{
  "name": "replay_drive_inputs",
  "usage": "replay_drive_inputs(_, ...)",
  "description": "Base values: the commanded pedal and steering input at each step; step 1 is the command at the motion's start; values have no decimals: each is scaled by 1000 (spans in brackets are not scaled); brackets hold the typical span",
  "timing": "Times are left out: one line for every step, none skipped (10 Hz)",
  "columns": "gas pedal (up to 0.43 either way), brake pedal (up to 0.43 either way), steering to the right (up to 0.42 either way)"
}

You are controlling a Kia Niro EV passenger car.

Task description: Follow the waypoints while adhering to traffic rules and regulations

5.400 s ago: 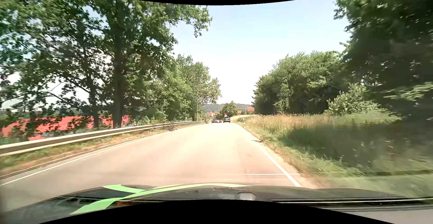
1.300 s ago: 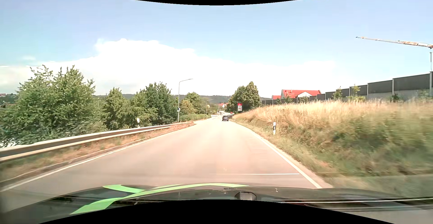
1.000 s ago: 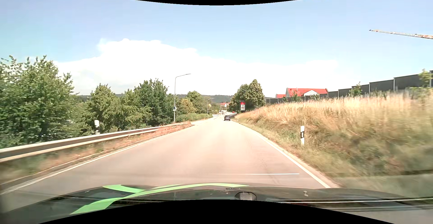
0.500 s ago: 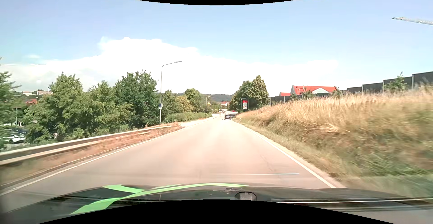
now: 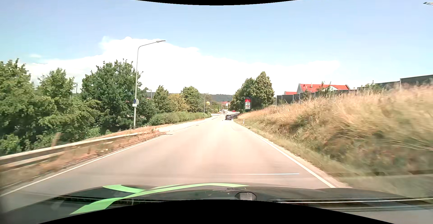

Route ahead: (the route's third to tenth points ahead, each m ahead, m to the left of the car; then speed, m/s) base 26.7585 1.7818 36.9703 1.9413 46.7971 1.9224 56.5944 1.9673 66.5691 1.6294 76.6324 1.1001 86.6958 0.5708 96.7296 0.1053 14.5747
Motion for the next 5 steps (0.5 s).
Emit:
replay_drive_inputs(169, 0, -3)
replay_drive_inputs(169, 0, -3)
replay_drive_inputs(169, 0, -3)
replay_drive_inputs(169, 0, -3)
replay_drive_inputs(169, 0, -3)
